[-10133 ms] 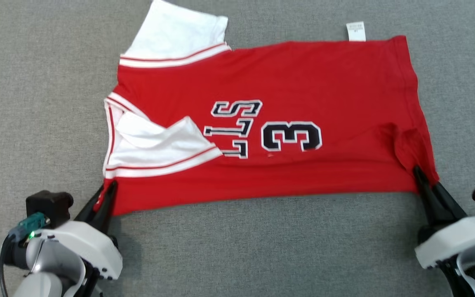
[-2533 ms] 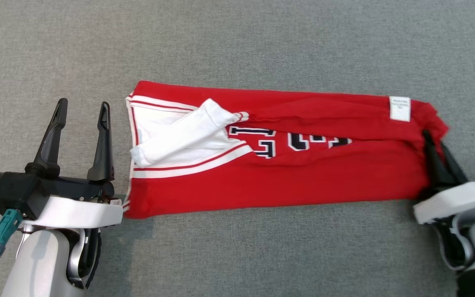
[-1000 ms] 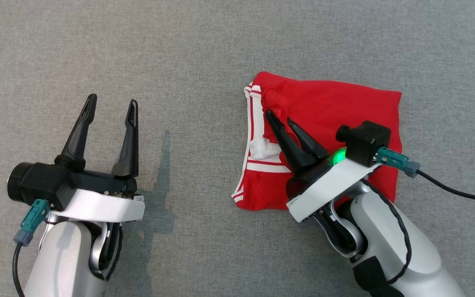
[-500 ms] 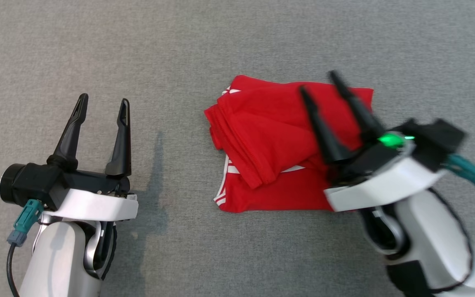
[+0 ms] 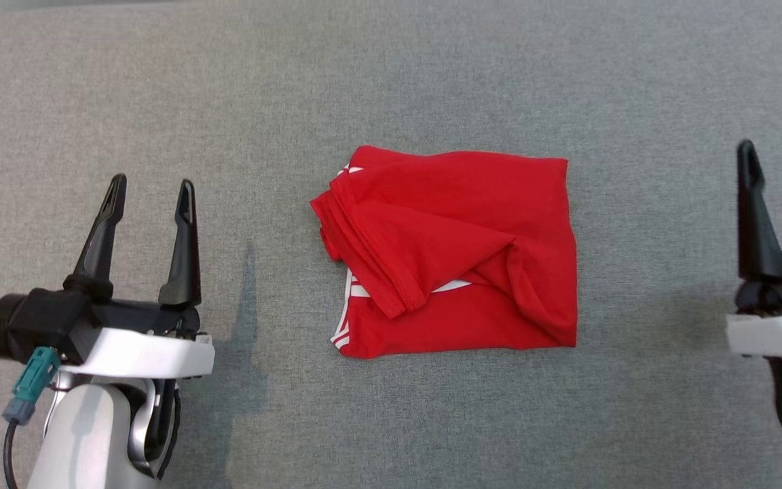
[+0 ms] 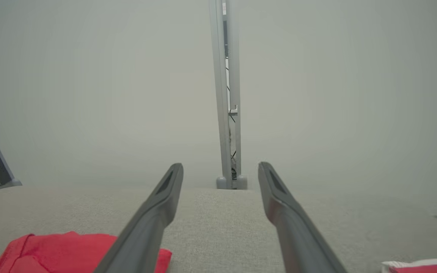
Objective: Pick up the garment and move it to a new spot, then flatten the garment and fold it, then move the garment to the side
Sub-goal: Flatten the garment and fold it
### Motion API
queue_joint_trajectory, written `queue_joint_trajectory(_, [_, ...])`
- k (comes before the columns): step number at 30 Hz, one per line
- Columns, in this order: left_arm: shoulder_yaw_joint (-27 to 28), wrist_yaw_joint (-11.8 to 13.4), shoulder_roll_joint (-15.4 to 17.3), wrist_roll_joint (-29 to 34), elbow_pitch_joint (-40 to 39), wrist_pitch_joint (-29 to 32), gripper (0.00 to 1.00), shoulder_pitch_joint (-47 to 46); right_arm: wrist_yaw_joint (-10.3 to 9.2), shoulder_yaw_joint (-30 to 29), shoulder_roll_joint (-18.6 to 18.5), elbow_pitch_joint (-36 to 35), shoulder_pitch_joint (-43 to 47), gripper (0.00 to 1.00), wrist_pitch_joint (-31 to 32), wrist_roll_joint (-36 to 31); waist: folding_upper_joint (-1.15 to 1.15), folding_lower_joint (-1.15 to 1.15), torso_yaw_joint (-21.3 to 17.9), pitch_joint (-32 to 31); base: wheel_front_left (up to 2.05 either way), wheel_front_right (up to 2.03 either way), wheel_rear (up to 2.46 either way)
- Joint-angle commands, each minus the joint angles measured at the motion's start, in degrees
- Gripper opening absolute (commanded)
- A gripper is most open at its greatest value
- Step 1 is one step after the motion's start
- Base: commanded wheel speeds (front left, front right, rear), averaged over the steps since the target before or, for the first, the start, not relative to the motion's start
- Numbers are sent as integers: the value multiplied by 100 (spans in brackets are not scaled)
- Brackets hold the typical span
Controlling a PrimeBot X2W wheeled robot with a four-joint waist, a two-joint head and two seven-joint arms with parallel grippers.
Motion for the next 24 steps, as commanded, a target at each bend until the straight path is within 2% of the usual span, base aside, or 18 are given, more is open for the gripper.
queue_joint_trajectory(1, [28,20,39,47,-11,-26,100,42,0,-37,-29,20,82,100,-4,-38,0,0,-22,-54,0,0,0])
queue_joint_trajectory(7, [16,62,72,4,-45,51,100,223,0,-333,-99,148,536,100,5,-97,0,0,-55,-194,0,0,0])
queue_joint_trajectory(23, [-41,127,154,-55,-187,147,100,321,0,-169,-176,261,442,100,5,54,0,0,-52,-245,0,0,0])
queue_joint_trajectory(24, [-51,125,154,-60,-192,153,100,297,0,-91,-219,270,373,45,24,65,0,0,-38,-230,0,0,0])
